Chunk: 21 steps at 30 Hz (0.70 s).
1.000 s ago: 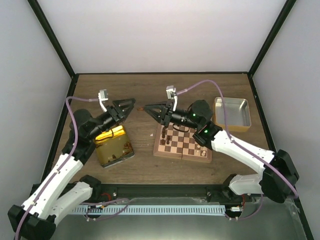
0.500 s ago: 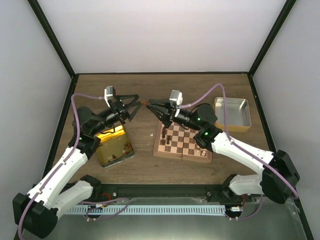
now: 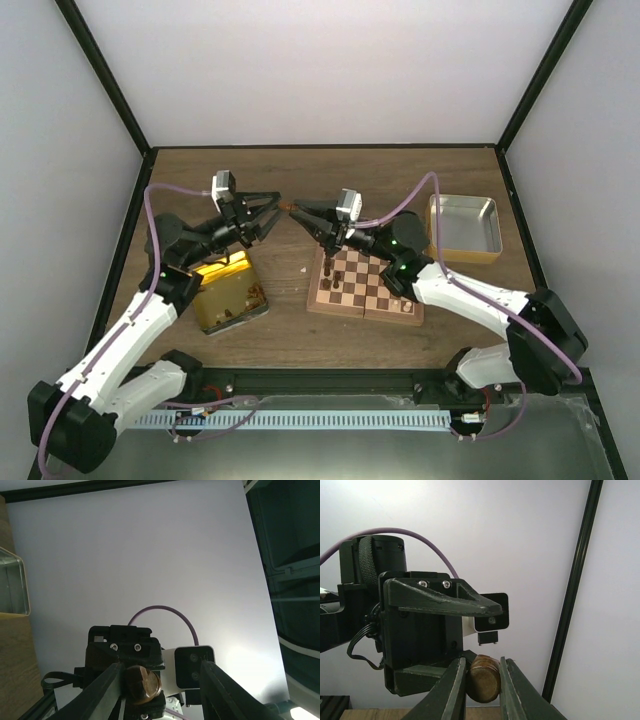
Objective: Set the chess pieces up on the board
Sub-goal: Place the chess piece on the chessboard.
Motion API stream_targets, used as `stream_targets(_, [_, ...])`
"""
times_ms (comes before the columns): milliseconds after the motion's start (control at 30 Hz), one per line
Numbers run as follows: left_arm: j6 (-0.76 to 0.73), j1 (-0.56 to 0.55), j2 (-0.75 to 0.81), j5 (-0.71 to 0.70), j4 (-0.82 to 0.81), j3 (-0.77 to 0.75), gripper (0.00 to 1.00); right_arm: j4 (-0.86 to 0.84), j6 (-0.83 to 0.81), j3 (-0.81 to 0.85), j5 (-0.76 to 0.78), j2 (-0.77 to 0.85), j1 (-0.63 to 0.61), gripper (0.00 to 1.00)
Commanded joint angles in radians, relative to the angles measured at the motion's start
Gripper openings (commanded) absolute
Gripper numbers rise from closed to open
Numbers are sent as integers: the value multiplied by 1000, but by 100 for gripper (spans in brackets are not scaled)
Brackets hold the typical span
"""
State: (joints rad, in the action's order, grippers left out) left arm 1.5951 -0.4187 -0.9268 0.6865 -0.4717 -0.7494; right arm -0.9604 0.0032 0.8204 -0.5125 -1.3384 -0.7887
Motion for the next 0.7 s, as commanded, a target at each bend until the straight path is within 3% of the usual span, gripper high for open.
stream_targets(0, [31, -1, -19, 33, -79, -22, 38, -37, -39, 31, -29, -19, -7, 15])
stream_targets(233, [28, -2, -23, 33, -76, -18, 11, -31, -46, 29, -42, -29, -7, 16])
stream_targets(333, [15, -1, -21, 23, -64, -10, 5, -21, -50, 23, -57, -22, -7, 17])
stream_targets(433, [-13, 0, -8, -10, -58, 6, 4, -6, -40, 10, -61, -5, -7, 21])
stream_targets(500, [-51, 0, -8, -21, -38, 3, 4, 37, -10, 11, -27, 12, -7, 36])
stream_targets(600, [-200, 1, -14, -42, 58, -32, 4, 117, 57, -8, 76, 61, -7, 69])
stream_targets(667, [-362, 1, -16, -73, 179, -84, 4, 183, 112, -29, 133, 114, -5, 79])
